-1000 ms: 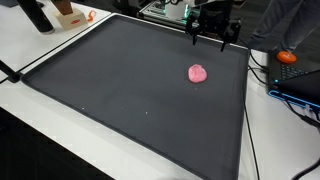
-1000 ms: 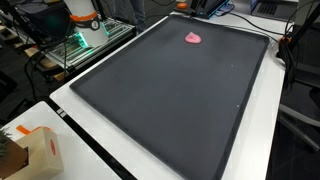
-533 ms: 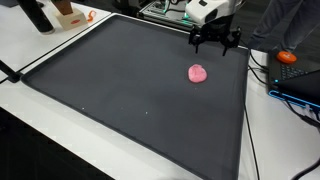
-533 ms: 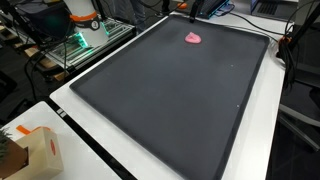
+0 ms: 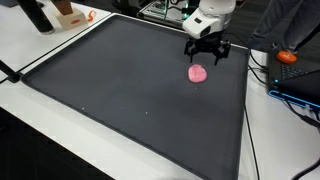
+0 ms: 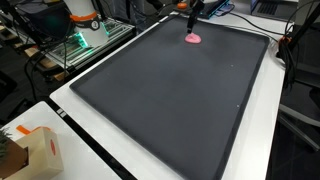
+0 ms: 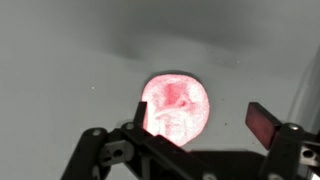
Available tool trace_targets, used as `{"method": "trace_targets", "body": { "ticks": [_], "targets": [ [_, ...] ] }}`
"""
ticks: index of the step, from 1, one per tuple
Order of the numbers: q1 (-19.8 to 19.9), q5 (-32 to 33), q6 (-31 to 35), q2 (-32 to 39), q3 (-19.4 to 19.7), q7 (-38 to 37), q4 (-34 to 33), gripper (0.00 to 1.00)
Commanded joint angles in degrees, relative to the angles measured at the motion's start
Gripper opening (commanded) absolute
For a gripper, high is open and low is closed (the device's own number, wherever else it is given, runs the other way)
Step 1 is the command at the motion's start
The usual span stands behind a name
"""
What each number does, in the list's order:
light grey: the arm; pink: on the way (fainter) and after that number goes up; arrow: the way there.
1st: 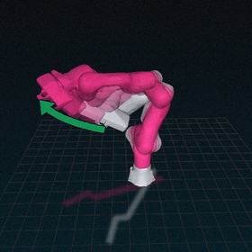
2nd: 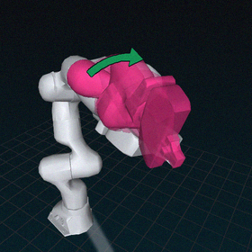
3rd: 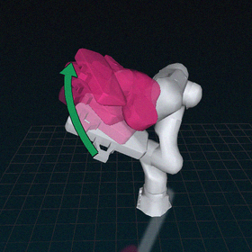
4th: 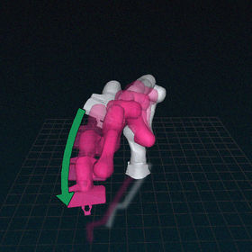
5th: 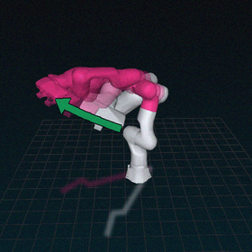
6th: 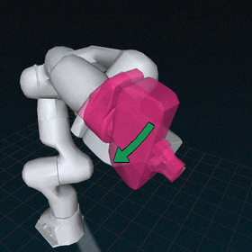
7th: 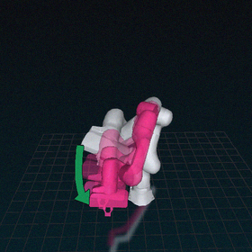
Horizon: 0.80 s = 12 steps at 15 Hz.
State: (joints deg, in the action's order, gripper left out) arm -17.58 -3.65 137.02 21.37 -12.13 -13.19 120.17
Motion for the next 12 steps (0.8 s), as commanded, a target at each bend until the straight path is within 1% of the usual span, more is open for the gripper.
{"method": "trace_targets", "body": {
  "ticks": [1, 8, 9, 10, 12],
  "targets": [
    [-1.17, 3.91, 4.16, 1.22, 1.3, -0.52, 1.71, 1.0],
    [-2.23, 7.51, 6.31, 4.04, 2.6, -1.07, 1.05, 1.0],
    [-2.28, 7.48, 6.45, 4.27, 2.6, -0.95, 1.0, 0.97],
    [-2.23, 7.27, 6.67, 4.52, 2.48, -0.71, 0.95, 0.74],
    [-2.31, 7.24, 6.76, 4.9, 2.46, -0.62, 0.82, 0.7]
  ]
}}
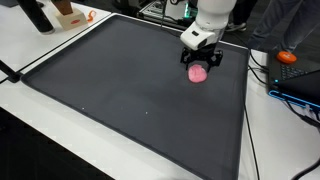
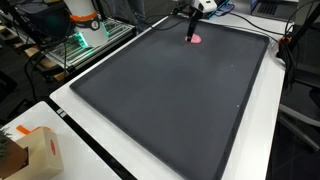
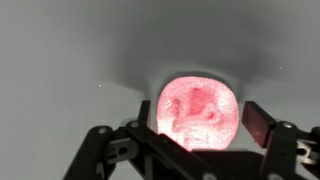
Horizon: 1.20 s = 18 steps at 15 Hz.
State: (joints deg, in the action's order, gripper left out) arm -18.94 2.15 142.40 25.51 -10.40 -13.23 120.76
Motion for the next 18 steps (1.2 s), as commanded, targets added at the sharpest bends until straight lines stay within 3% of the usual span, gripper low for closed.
{"method": "trace_targets", "body": {
  "ticks": [1, 7, 10, 18],
  "targets": [
    [-0.98, 1.4, 1.35, 0.89, 0.7, -0.51, 0.18, 0.63],
    [-1.06, 1.59, 1.13, 0.78, 0.65, -0.33, -0.13, 0.17],
    [-0.97, 1.36, 1.14, 0.54, 0.51, -0.21, -0.13, 0.01],
    [-0.73, 0.84, 1.17, 0.18, 0.27, 0.08, 0.07, 0.01]
  ]
}}
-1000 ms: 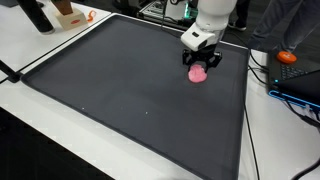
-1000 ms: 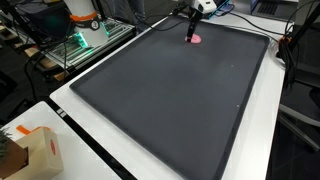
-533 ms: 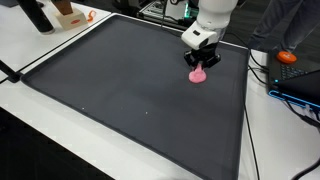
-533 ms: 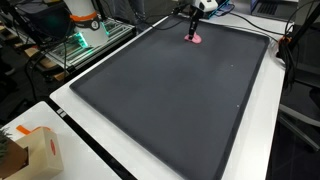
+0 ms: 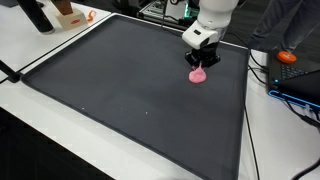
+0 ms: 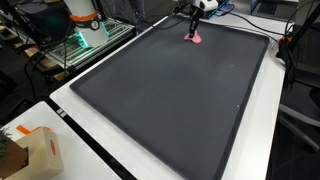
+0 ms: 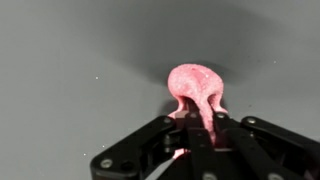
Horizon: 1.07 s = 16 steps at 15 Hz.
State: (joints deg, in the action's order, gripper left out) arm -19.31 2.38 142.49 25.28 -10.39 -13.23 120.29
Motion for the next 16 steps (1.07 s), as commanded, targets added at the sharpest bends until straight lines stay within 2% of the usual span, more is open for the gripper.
{"method": "trace_targets", "body": {
  "ticks": [1, 2, 3, 5, 6, 14, 16],
  "targets": [
    [-0.35, 0.61, 0.96, 0.33, 0.3, -0.05, 0.55, 0.01],
    [-0.38, 0.54, 0.85, 0.12, 0.4, -0.45, 0.61, 0.09],
    [-0.23, 0.26, 0.79, -0.08, 0.28, -0.31, 0.68, 0.32],
    [-0.3, 0.68, 0.62, -0.87, 0.47, -0.36, 1.0, 0.35],
    [-0.21, 0.45, 0.24, -1.13, 0.37, -0.3, 1.0, 0.4],
    [-0.46, 1.2, -3.43, -3.33, 0.02, 0.36, -1.02, 0.99],
    [-0.96, 2.53, -6.13, -3.53, 0.05, 0.97, -2.85, 1.0]
  ]
}}
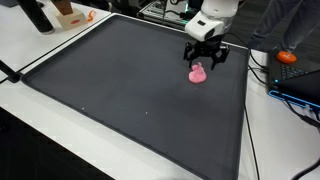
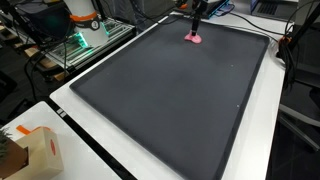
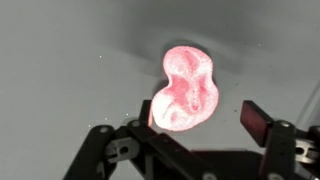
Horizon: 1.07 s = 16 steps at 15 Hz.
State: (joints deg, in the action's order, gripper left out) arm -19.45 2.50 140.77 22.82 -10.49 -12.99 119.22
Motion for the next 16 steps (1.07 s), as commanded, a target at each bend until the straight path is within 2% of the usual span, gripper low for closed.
{"method": "trace_targets", "body": {
  "ticks": [1, 8, 16],
  "targets": [
    [-1.02, 3.17, -6.5, -0.87, -0.05, 1.6, -3.18, 1.0],
    [-2.81, 7.37, -21.62, 4.68, -2.76, 12.11, -15.29, 1.0],
    [-7.15, 13.92, -32.44, 14.14, -3.53, 21.05, -27.52, 1.0]
  ]
}}
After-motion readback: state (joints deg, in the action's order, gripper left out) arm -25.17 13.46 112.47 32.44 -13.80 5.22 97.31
